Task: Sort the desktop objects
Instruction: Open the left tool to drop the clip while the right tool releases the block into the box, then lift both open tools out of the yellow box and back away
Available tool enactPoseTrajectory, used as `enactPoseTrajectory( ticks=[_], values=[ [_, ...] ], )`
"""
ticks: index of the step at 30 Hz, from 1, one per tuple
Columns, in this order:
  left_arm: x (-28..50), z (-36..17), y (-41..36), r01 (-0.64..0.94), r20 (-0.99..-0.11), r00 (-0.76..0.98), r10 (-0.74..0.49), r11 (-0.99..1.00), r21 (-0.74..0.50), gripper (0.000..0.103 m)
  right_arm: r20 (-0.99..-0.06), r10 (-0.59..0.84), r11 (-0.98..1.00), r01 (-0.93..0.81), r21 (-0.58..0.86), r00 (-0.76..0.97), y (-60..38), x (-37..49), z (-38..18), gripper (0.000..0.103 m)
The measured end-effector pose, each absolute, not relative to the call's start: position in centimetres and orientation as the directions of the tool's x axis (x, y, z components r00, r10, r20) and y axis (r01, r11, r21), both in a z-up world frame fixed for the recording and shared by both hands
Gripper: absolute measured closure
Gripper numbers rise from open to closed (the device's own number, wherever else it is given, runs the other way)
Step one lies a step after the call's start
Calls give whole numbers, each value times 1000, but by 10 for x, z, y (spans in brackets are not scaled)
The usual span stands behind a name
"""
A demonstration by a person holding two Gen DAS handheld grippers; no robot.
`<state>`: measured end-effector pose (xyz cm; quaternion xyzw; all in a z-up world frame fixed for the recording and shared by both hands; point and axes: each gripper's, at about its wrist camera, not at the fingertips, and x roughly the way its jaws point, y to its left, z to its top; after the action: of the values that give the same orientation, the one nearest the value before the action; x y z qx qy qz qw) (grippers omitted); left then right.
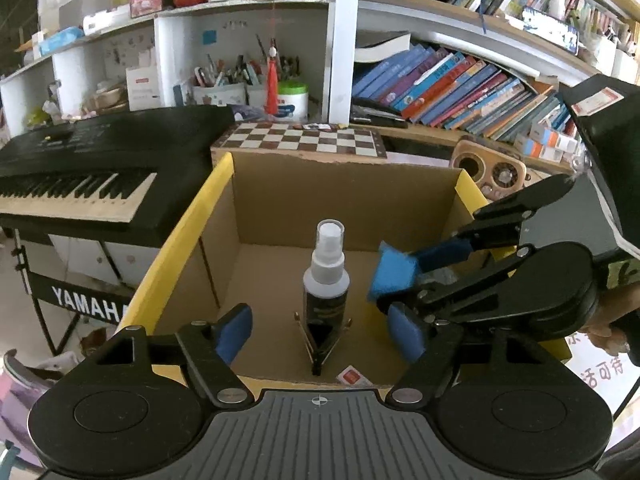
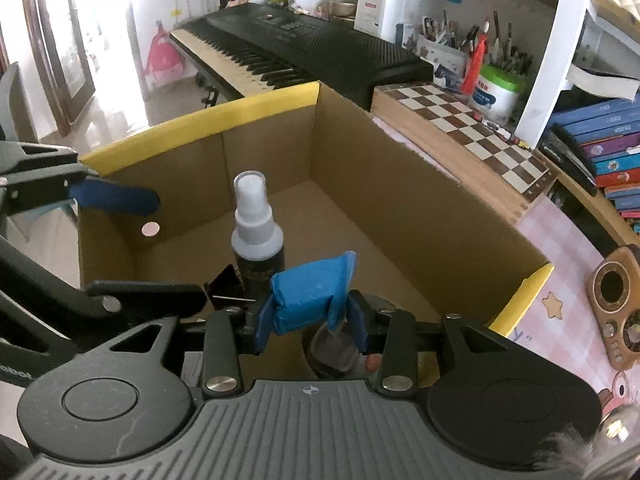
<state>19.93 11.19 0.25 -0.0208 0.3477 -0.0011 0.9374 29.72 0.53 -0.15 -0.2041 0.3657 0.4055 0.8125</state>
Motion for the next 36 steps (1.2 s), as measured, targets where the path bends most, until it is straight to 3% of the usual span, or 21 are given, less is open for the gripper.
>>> enactPoseTrajectory(
  ticks=[13, 23, 36],
  values=[
    [171, 22, 114, -45, -563, 826, 5, 997, -59, 15, -664, 519, 696, -717, -38, 538, -15, 269, 23, 50],
    [142, 40, 114, -7, -489, 872, -31, 997, -76, 15, -578, 480, 801, -599, -18, 660, -43, 236, 47, 50],
    [93, 45, 108, 77, -461, 881, -106, 994, -82, 15, -512, 371, 904, -427, 10, 774, -74, 170, 59, 50]
  ],
)
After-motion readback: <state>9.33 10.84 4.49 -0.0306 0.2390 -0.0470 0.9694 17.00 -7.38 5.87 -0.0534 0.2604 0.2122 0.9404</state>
